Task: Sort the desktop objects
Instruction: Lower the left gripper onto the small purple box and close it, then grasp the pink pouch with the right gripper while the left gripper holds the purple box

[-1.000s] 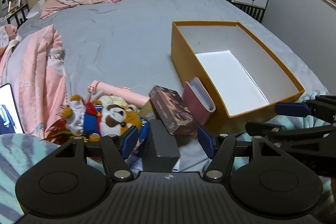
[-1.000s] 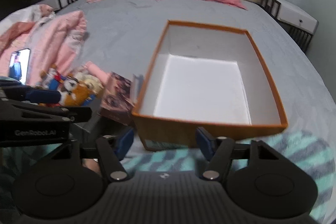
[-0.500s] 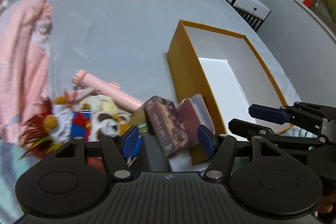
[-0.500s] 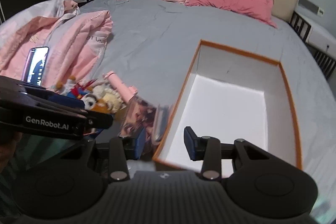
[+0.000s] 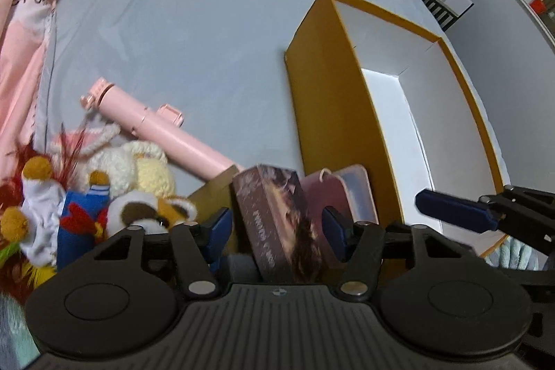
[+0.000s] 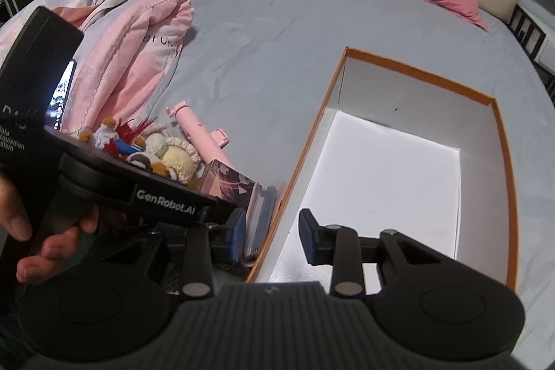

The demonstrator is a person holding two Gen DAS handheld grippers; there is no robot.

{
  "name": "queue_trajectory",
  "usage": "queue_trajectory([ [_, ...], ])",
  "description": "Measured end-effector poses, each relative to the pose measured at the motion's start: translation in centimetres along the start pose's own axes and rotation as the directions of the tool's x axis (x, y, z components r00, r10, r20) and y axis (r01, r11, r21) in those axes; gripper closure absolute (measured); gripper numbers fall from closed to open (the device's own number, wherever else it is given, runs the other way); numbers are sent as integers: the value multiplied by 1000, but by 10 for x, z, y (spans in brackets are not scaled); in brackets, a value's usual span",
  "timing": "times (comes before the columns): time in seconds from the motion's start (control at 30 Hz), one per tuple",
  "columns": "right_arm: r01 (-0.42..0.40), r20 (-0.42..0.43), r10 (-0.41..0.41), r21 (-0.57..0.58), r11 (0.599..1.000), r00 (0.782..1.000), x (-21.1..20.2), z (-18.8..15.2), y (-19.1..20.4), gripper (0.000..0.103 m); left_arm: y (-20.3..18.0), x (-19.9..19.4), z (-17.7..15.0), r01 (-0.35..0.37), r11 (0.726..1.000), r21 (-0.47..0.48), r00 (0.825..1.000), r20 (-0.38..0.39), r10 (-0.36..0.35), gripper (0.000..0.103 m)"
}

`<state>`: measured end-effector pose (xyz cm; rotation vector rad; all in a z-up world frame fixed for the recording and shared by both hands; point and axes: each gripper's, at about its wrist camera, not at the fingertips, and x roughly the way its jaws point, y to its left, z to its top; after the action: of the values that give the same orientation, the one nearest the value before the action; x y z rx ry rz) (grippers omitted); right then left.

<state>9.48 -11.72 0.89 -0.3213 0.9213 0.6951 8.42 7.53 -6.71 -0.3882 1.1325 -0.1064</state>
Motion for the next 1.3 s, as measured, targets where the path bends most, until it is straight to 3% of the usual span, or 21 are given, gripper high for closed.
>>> queue_trajectory([
  [0.1, -19, -13, 19, -13, 1000, 1000, 2, 2, -1, 67, 0, 3, 2, -23, 1000, 0, 1000, 6, 23, 66],
  [0.33, -10, -27, 8, -75, 997, 1000, 4, 10, 4, 67, 1, -6, -1, 42, 999, -13, 998, 49, -41, 75],
  [0.47, -14, -39, 10, -79, 997, 999, 7, 10, 6, 68, -1, -4, 0, 96, 995, -17, 995, 9, -96, 75],
  [0.63, 18, -48, -23, -106, 994, 999, 7, 3, 10, 68, -3, 17, -7, 81, 996, -28, 994, -66, -83, 74],
  [0.77, 28, -48, -33, -104, 994, 998, 2, -2, 7, 68, -4, 22, -7, 60, 998, -28, 997, -48, -61, 74],
  [1.0, 51, -38, -56, -100, 994, 998, 0, -4, 5, 68, -20, 24, -2, -30, 997, 66, 1000, -6, 31, 73],
  [1.3, 8, -58, -16, -136, 991, 998, 6, 3, 7, 68, -16, 6, -15, -18, 997, 72, 1000, 10, 17, 78],
])
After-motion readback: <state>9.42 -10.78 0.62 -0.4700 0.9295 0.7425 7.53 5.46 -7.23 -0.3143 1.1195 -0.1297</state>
